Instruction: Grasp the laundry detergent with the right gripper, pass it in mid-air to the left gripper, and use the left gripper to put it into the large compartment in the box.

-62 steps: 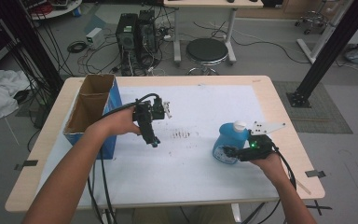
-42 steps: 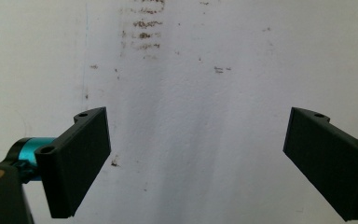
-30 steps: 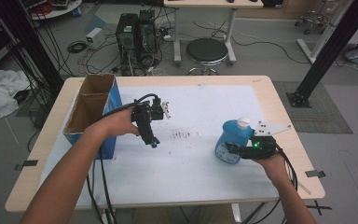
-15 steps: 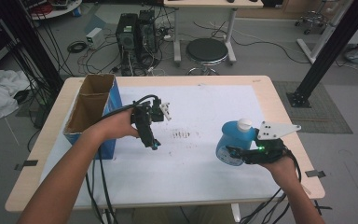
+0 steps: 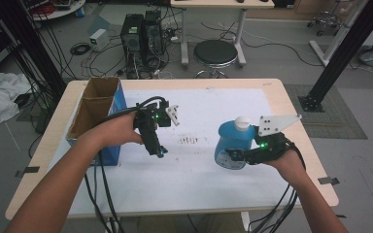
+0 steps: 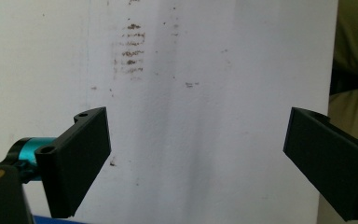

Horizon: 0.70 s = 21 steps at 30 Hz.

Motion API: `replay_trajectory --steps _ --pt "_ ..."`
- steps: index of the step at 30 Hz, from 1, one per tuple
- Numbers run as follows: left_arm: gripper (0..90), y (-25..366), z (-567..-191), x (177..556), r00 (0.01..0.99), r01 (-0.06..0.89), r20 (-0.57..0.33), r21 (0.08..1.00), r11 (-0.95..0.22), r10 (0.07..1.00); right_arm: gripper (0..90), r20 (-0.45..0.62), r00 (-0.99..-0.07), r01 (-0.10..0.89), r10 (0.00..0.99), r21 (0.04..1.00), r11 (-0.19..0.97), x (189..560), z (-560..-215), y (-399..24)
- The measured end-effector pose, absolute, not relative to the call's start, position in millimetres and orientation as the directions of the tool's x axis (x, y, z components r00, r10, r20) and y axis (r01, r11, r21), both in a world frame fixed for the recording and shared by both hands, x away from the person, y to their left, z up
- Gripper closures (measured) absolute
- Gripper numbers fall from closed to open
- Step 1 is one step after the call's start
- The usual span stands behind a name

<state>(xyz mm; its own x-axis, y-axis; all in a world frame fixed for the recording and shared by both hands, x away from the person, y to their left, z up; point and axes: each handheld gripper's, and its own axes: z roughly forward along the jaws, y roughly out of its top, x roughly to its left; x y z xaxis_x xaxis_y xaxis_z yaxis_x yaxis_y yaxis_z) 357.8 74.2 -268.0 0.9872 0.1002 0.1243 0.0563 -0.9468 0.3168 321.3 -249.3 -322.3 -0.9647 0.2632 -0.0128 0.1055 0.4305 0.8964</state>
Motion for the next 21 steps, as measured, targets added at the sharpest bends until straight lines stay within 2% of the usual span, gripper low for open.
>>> replay_trajectory --steps 9,21 --pt "7.3 67.9 -254.5 349.5 0.989 0.048 0.12 0.318 -0.947 0.091 45.6 -0.012 -0.986 0.066 0.167 0.888 0.455 334.8 -316.8 -225.3" --pt "7.3 58.0 -242.3 343.2 0.994 0.042 0.086 0.328 -0.944 0.074 45.6 -0.008 -0.993 0.048 0.114 0.879 0.474 349.4 -320.0 -199.8"
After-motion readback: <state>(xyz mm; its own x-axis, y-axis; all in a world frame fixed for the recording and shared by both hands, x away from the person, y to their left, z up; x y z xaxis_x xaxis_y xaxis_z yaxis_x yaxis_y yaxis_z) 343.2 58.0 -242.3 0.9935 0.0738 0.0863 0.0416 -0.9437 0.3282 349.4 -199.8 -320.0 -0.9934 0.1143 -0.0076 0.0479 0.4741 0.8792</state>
